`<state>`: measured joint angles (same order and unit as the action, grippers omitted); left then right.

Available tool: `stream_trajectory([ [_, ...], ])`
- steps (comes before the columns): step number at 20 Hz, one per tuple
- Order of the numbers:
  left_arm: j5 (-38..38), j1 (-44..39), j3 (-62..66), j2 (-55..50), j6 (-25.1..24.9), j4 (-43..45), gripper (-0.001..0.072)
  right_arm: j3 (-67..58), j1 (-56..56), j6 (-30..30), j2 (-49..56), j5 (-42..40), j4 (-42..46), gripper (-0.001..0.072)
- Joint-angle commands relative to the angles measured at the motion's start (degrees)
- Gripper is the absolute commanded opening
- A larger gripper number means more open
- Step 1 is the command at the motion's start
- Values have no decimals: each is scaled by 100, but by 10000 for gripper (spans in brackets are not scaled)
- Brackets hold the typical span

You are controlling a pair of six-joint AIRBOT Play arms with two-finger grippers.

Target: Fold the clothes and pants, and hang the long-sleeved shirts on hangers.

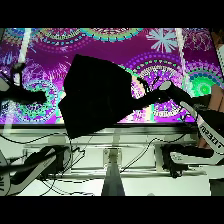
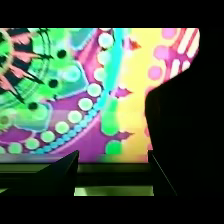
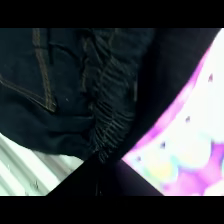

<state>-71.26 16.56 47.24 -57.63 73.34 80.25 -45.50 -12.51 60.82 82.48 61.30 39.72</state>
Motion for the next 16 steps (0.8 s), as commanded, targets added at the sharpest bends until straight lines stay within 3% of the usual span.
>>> stream_trajectory([
  [1, -61, 380, -1012, -103, -487, -1137, 506, -299, -15, -33, 7, -553, -304, 36],
  [5, -107, 378, -2063, -343, -778, -1572, 506, -354, -17, -31, 7, -581, -562, 36],
  [7, -190, 376, -2376, -533, -780, -1696, 554, -354, -15, -31, 7, -584, -555, 36],
  [9, -203, 232, -2430, -664, -822, -1818, 556, -354, -15, -33, 7, -592, -546, 36],
  [15, -212, -1187, -2396, -1025, -804, -1803, 550, -354, -15, -33, 7, -745, -544, 36],
  [16, 2, -1410, -2369, -1040, -800, -1838, 509, -354, -15, -31, 7, -734, -544, 36],
])
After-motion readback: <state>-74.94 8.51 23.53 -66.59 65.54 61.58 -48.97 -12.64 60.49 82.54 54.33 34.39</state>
